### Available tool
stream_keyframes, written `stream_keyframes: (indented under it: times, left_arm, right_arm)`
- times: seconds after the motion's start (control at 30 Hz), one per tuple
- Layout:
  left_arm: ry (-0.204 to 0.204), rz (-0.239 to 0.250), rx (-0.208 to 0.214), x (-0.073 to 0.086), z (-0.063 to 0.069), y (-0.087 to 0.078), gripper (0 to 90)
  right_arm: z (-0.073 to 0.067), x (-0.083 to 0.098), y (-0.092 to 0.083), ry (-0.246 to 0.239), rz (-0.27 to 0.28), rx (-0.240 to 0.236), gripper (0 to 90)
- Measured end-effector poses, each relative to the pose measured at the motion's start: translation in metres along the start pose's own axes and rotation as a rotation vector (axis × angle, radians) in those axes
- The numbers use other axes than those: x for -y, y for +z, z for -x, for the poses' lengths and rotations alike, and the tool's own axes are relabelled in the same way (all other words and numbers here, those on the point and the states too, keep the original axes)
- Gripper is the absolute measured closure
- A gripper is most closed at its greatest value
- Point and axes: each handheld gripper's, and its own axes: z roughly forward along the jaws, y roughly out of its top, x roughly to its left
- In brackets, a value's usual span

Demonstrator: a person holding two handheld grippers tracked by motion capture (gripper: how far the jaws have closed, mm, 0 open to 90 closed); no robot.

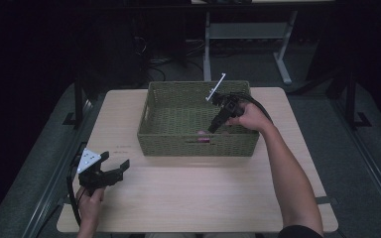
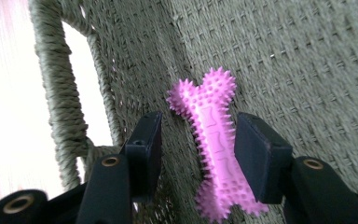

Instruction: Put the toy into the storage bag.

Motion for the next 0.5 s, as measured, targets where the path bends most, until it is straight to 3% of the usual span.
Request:
stream_keyframes:
  times: [0.5]
  left_arm:
    - [0.001, 0.002, 0.002, 0.0, 0.001, -0.001, 13.8]
  right_arm:
    - [-0.006, 0.003, -0.015, 0.018, 0.019, 0.032, 43.4]
